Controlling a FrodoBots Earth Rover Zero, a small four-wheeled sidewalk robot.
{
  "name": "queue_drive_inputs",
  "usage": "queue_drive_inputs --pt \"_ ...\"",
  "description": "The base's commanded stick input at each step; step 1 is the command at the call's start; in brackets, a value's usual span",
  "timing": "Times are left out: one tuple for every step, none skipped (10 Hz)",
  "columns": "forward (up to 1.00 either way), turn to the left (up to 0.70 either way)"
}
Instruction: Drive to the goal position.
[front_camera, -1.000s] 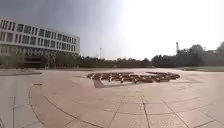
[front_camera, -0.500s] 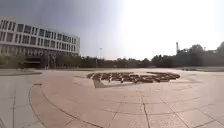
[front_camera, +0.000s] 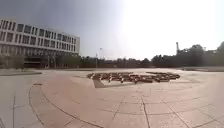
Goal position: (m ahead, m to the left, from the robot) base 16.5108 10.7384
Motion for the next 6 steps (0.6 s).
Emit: queue_drive_inputs --pt "0.05 0.00" --pt "0.05 0.00" --pt "0.04 0.00" --pt "0.05 0.00" --pt "0.04 0.00" --pt "0.05 0.00"
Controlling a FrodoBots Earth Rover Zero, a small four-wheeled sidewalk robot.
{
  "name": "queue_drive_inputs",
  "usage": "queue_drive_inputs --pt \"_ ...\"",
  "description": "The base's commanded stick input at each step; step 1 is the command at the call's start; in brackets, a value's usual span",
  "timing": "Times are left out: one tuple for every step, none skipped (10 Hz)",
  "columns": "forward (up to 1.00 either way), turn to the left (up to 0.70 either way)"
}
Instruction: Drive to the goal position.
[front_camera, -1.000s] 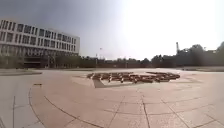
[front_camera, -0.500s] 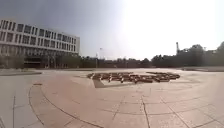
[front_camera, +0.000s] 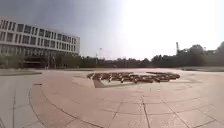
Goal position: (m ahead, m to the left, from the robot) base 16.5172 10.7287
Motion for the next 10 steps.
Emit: queue_drive_inputs --pt "0.04 0.00" --pt "0.04 0.00" --pt "0.04 0.00" --pt "0.05 0.00" --pt "0.05 0.00" --pt "0.04 0.00" --pt "0.04 0.00" --pt "0.05 0.00" --pt "0.05 0.00" --pt "0.04 0.00"
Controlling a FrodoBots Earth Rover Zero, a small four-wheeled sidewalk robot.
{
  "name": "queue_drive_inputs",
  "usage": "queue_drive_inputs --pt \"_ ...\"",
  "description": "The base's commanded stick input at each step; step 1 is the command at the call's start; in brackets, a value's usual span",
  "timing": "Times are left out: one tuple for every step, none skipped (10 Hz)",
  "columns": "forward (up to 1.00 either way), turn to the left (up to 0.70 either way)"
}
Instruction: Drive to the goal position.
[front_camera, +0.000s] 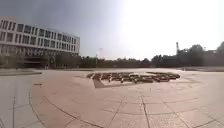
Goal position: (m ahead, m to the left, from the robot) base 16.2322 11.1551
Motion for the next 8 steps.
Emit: queue_drive_inputs --pt "0.04 0.00" --pt "0.04 0.00" --pt "0.05 0.00" --pt "0.04 0.00" --pt "0.05 0.00" --pt "0.05 0.00" --pt "0.05 0.00" --pt "0.05 0.00"
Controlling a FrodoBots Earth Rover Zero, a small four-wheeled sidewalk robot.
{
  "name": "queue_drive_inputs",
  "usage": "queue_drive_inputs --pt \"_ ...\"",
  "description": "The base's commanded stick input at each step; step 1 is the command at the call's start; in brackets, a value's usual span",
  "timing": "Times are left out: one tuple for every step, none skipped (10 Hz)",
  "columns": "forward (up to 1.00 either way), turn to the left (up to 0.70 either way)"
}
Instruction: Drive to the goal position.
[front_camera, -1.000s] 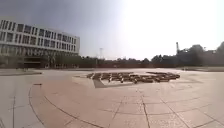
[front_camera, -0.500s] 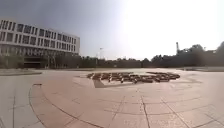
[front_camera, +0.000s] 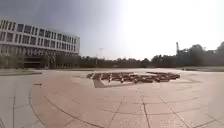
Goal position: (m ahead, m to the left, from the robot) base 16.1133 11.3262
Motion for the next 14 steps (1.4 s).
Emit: queue_drive_inputs --pt "0.05 0.00" --pt "0.04 0.00" --pt "0.04 0.00" --pt "0.04 0.00" --pt "0.04 0.00" --pt "0.04 0.00" --pt "0.05 0.00" --pt "0.04 0.00" --pt "0.04 0.00" --pt "0.05 0.00" --pt "0.05 0.00" --pt "0.04 0.00" --pt "0.05 0.00" --pt "0.05 0.00"
